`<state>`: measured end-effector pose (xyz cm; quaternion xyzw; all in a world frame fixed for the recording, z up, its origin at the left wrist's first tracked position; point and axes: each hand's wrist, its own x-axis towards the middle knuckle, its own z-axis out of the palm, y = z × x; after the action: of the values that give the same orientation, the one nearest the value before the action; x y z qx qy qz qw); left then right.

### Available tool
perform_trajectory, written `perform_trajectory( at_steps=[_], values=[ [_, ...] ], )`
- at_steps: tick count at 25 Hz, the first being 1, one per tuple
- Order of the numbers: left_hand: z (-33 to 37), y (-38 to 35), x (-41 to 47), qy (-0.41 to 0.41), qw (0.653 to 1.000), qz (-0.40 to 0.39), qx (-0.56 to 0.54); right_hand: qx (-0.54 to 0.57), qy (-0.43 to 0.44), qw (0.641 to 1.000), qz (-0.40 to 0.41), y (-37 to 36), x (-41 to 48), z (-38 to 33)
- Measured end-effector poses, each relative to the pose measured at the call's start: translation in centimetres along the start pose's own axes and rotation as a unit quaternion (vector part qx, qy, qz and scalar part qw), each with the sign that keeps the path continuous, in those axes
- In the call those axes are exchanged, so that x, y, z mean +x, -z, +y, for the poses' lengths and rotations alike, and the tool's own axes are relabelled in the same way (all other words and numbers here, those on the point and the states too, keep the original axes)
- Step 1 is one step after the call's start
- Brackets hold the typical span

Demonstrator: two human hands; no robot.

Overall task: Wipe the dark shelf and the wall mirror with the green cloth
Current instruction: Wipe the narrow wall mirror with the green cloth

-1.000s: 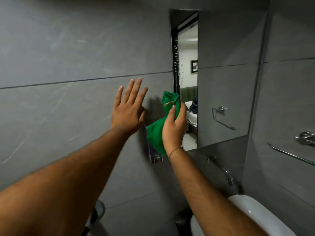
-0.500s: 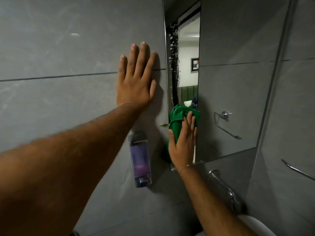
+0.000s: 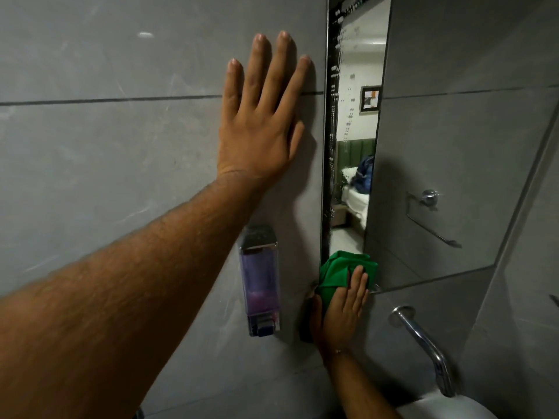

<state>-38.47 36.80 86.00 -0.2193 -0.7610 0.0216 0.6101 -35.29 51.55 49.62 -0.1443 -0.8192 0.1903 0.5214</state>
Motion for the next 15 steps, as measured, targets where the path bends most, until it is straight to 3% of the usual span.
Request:
perform_trajectory(
  at_steps=[7, 15],
  values=[
    [-0.1, 0.2, -0.4, -0.003, 1.0, -0.004, -0.025, 0.024, 0.071, 0.996, 0.048, 4.8, 9.7, -5.4],
    [0.2, -0.4, -0.5, -0.006, 0.999, 0.012, -0.035, 0.026, 0.166, 0.963, 0.209, 14.5, 34.2, -16.5]
  ],
)
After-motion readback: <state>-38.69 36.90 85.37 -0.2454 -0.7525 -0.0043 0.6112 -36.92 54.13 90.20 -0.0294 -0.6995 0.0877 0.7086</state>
